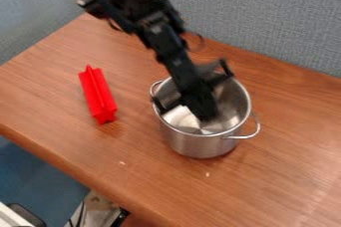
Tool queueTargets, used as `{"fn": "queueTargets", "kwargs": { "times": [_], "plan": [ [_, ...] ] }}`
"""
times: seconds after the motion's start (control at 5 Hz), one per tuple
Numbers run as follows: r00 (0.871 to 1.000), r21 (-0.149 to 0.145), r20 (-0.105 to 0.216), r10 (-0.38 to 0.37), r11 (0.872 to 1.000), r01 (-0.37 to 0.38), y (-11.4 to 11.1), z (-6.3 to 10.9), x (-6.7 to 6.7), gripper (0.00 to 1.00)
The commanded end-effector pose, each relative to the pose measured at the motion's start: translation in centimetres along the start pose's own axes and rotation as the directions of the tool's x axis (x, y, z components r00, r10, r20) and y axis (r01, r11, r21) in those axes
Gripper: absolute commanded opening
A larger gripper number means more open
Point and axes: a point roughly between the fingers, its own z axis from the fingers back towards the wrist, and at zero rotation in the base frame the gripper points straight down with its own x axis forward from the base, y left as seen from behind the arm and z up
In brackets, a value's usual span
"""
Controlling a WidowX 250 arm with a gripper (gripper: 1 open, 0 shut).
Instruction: Move the red object from the metal pot to the table
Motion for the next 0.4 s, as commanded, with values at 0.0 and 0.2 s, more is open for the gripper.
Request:
{"fn": "queueTargets", "kwargs": {
  "times": [0.0, 0.2],
  "plan": [
    [0.996, -0.034, 0.078, 0.041, 0.999, -0.038, 1.0, 3.9, 3.4, 0.00],
    [0.984, -0.043, 0.137, 0.113, 0.993, -0.108, 3.3, 6.9, 6.8, 1.00]
  ]
}}
